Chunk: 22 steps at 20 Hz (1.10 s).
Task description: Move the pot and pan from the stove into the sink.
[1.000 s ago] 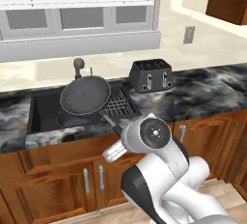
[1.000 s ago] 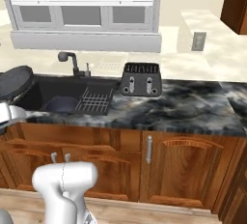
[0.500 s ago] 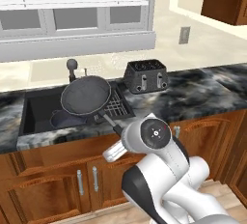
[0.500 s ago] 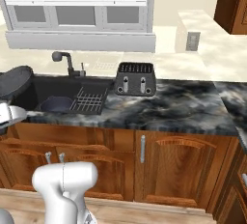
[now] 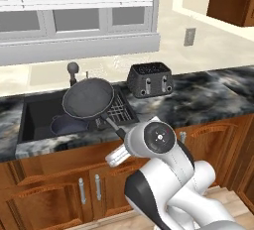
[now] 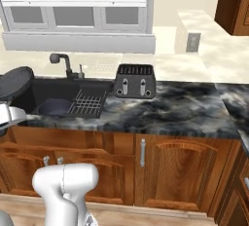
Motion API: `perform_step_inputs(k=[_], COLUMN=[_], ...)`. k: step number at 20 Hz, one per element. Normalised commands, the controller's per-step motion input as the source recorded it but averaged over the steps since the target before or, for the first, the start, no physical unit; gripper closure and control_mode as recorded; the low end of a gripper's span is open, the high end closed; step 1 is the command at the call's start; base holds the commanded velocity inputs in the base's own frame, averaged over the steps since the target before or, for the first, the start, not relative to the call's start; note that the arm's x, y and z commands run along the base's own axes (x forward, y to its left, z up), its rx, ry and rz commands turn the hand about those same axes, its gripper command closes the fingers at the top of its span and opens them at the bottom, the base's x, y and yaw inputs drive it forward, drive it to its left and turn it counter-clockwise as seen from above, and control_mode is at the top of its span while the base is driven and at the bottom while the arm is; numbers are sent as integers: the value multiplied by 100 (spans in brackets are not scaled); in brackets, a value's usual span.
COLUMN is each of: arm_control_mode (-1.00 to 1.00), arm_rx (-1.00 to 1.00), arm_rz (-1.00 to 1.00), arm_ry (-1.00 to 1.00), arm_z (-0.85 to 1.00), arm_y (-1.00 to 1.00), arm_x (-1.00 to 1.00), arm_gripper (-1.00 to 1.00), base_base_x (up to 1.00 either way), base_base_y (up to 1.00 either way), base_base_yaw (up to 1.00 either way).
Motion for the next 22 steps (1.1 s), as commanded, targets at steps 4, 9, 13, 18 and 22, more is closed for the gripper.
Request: perform_step_inputs(k=[4, 9, 13, 18, 22], arm_control_mode=[100, -100, -100, -100, -100], arm_rx=[0, 0, 0, -1, -2], arm_rz=[0, -1, -5, -7, -8], arm_ry=[0, 0, 0, 1, 4], arm_z=[0, -1, -7, -11, -13], arm_y=[0, 5, 31, 41, 52], arm_x=[0, 15, 54, 61, 60], arm_gripper=[100, 100, 100, 100, 100], base_base_x=[8, 0, 0, 0, 0], base_base_y=[2, 0, 0, 0, 0], base_base_yaw=[-1, 0, 0, 0, 0])
